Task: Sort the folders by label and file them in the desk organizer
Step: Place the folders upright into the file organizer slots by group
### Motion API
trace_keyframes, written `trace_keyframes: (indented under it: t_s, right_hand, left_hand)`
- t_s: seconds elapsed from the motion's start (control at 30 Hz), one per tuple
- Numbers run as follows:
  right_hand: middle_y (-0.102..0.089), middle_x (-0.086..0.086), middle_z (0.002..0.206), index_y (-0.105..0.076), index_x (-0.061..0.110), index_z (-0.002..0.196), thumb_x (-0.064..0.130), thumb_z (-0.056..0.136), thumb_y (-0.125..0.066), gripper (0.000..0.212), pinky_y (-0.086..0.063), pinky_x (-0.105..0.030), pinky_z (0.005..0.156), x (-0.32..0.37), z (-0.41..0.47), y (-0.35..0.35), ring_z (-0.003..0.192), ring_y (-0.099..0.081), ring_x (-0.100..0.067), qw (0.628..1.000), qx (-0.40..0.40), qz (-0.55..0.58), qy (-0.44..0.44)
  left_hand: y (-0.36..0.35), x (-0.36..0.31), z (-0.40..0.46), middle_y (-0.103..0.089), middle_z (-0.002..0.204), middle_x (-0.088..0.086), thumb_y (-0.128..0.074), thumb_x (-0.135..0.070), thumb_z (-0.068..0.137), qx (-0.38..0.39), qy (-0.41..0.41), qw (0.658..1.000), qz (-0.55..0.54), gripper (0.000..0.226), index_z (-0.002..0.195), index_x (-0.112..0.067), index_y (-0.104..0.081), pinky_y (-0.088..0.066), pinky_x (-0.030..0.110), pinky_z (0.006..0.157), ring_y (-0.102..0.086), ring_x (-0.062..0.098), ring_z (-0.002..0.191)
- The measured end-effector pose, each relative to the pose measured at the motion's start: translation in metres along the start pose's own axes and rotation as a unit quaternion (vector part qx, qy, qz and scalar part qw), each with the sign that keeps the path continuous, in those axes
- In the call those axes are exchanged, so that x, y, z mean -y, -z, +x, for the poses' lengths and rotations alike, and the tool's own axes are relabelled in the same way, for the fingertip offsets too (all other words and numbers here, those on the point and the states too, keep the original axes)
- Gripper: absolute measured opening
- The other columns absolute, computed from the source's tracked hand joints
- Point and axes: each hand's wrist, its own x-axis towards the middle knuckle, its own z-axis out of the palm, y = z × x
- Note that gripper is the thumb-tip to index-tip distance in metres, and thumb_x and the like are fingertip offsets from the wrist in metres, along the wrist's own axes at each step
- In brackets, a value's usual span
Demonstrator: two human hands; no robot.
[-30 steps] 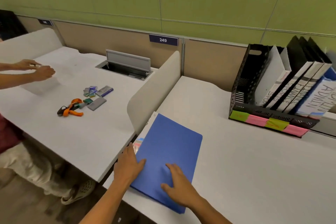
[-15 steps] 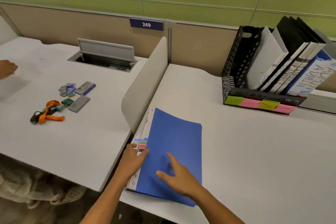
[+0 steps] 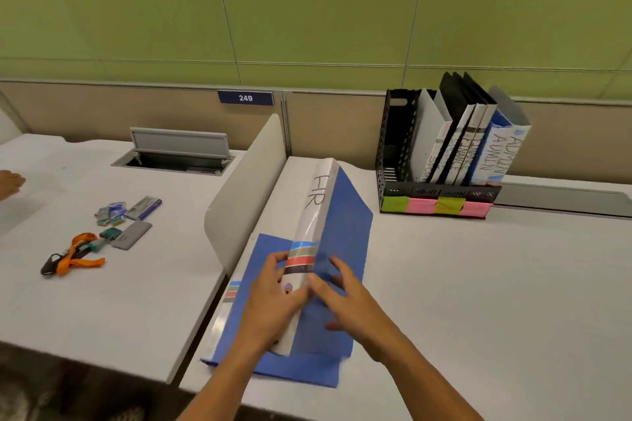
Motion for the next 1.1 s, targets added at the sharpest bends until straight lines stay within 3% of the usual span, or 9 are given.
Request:
trace_keyframes:
  t_s: [0.17, 0.3, 0.4, 0.57, 0.7, 0.77, 0.87, 1.0, 1.1]
  right_hand:
    - [-0.06, 0.017, 0.127, -0.029, 0.048, 0.14, 0.086, 0.055, -0.071, 0.102, -0.063, -0.041, 0.079, 0.037, -0.028, 0.025, 0.105, -0.068, -0.009, 0.992, -0.089, 0.049, 0.071]
    - [-0.061, 0.009, 0.116, -0.026, 0.038, 0.142, 0.076, 0.06, -0.076, 0.103, -0.062, -0.033, 0.082, 0.043, -0.036, 0.042, 0.096, -0.069, -0.01, 0.973, -0.208, 0.024, 0.097]
    - [-0.062, 0.009, 0.111, -0.036, 0.036, 0.133, 0.061, 0.068, -0.081, 0.084, -0.062, -0.033, 0.082, 0.035, -0.034, 0.061, 0.094, -0.068, -0.014, 0.951, -0.284, 0.036, 0.118]
    - [-0.066, -0.004, 0.109, -0.049, 0.023, 0.126, 0.036, 0.077, -0.082, 0.061, -0.064, -0.042, 0.075, 0.027, -0.026, 0.094, 0.092, -0.07, -0.022, 0.924, -0.356, 0.034, 0.138]
    - [-0.063, 0.004, 0.101, -0.046, 0.025, 0.123, 0.022, 0.085, -0.076, 0.049, -0.059, -0.02, 0.06, 0.038, -0.011, 0.131, 0.085, -0.067, -0.016, 0.9, -0.397, 0.019, 0.179]
    - [-0.059, 0.006, 0.1, -0.044, 0.024, 0.121, 0.015, 0.087, -0.071, 0.045, -0.051, -0.012, 0.054, 0.045, 0.002, 0.147, 0.082, -0.063, -0.014, 0.894, -0.406, 0.023, 0.185]
    - [-0.06, 0.005, 0.103, -0.044, 0.025, 0.121, 0.013, 0.086, -0.07, 0.045, -0.053, -0.016, 0.055, 0.056, 0.027, 0.164, 0.083, -0.063, -0.013, 0.891, -0.413, 0.024, 0.186]
    - [-0.065, -0.002, 0.099, -0.052, 0.018, 0.124, 0.014, 0.068, -0.072, 0.059, -0.055, -0.027, 0.063, 0.063, 0.062, 0.174, 0.083, -0.065, -0.021, 0.881, -0.432, 0.073, 0.177]
    - [-0.066, -0.004, 0.114, -0.053, 0.021, 0.129, 0.023, 0.069, -0.077, 0.064, -0.061, -0.041, 0.073, 0.065, 0.086, 0.182, 0.097, -0.067, -0.028, 0.866, -0.459, 0.083, 0.18]
  left_hand:
    - [-0.049, -0.041, -0.03, -0.07, 0.08, -0.022, -0.079, -0.036, 0.08, -0.043, -0.16, 0.977, 0.131, 0.047, 0.117, -0.047, -0.051, -0.056, 0.019, 0.058, -0.068, -0.002, 0.075]
    - [-0.086, -0.053, -0.037, -0.055, 0.062, -0.026, -0.081, -0.018, 0.081, -0.068, -0.232, 0.953, 0.182, 0.038, 0.117, -0.02, -0.068, -0.043, 0.005, 0.053, -0.06, -0.008, 0.064]
    - [-0.107, -0.056, -0.035, -0.071, 0.082, -0.011, -0.082, -0.023, 0.082, -0.05, -0.268, 0.943, 0.192, 0.048, 0.127, -0.018, -0.066, -0.039, -0.001, 0.053, -0.059, 0.003, 0.058]
    - [-0.14, -0.055, -0.022, -0.064, 0.126, -0.017, -0.072, -0.038, 0.089, 0.036, -0.328, 0.93, 0.164, 0.07, 0.148, -0.035, -0.034, -0.046, 0.001, 0.077, -0.065, 0.001, 0.099]
    - [-0.153, -0.053, 0.024, -0.008, 0.169, -0.014, -0.059, -0.054, 0.095, 0.181, -0.358, 0.894, 0.198, 0.094, 0.161, -0.028, 0.002, -0.027, 0.023, 0.122, -0.015, 0.001, 0.153]
    - [-0.153, -0.055, 0.054, 0.009, 0.168, -0.014, -0.055, -0.067, 0.091, 0.214, -0.353, 0.882, 0.228, 0.103, 0.16, -0.025, 0.01, -0.014, 0.029, 0.127, 0.004, 0.001, 0.154]
    - [-0.159, -0.063, 0.099, 0.011, 0.168, -0.014, -0.054, -0.075, 0.086, 0.247, -0.363, 0.865, 0.242, 0.11, 0.16, -0.025, 0.009, -0.016, 0.033, 0.127, 0.003, 0.002, 0.154]
    - [-0.177, -0.063, 0.147, 0.015, 0.168, -0.01, -0.063, -0.058, 0.089, 0.265, -0.384, 0.85, 0.244, 0.111, 0.159, -0.02, 0.013, -0.02, 0.035, 0.126, 0.002, 0.005, 0.155]
    - [-0.195, -0.058, 0.177, 0.017, 0.168, -0.01, -0.064, -0.054, 0.09, 0.275, -0.397, 0.851, 0.208, 0.11, 0.159, -0.021, 0.015, -0.018, 0.033, 0.126, 0.006, 0.003, 0.154]
